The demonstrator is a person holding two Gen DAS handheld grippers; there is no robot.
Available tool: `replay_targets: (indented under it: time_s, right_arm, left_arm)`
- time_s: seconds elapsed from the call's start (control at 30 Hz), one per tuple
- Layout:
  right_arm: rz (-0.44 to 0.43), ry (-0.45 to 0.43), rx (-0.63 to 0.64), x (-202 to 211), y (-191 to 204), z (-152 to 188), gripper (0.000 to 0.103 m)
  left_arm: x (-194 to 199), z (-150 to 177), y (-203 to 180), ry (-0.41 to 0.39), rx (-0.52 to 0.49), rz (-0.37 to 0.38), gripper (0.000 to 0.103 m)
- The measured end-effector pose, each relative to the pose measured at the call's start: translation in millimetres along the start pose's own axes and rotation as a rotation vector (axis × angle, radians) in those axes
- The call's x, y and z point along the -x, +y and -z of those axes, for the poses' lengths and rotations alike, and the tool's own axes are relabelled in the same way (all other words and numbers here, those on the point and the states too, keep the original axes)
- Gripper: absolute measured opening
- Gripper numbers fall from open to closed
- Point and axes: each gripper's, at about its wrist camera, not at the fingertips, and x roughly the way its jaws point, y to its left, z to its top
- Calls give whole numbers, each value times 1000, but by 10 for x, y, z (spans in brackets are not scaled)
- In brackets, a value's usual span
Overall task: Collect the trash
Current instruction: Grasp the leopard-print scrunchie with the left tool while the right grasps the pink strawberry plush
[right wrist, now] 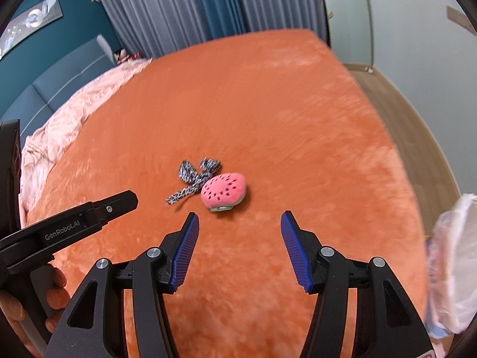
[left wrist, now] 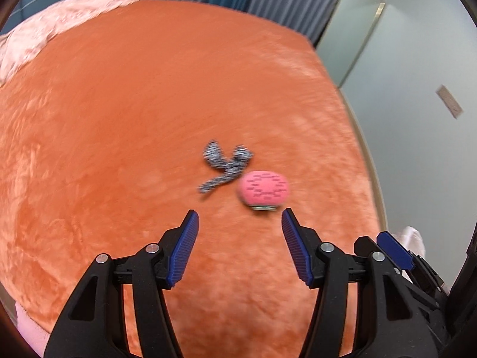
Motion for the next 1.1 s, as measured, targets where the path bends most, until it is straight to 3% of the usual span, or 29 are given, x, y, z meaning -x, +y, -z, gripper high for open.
replay_targets:
  time_s: [0.2,0.37,0.6,0.7,0.77,0.9,1.0,1.1]
  right_arm:
    - [-19,66,-7,-658,86,-110,66]
    - [-15,117,0,-1099,150,-170,70]
    - [-33,155,11,-1495,217,-232,70]
    - [-35,160,6,-1595,207,-241,68]
    - [-47,168,-8,-1632,164,-219,57]
    - [-82,164,-12,-1578,144,-182,46]
    - [-87,152,-2,-1452,154,-154,45]
    - [-96,128,-29,-1265,88,-157,45]
  left_arm:
    - [-485,-175,345,48,68,-30,66]
    - [-900,-362,427,87,127,16,69]
    - [-1421,-555,350,139,120,62,68]
    - [-1602,-577,291,167,99,72,60]
    - [-1698,-578,288,186,99,79,53]
    - [-1754,-570,257,189,90,113,24]
    - [-1690,-560,193,184,85,120,13]
    - [-1540,-542,125,169,72,128,13]
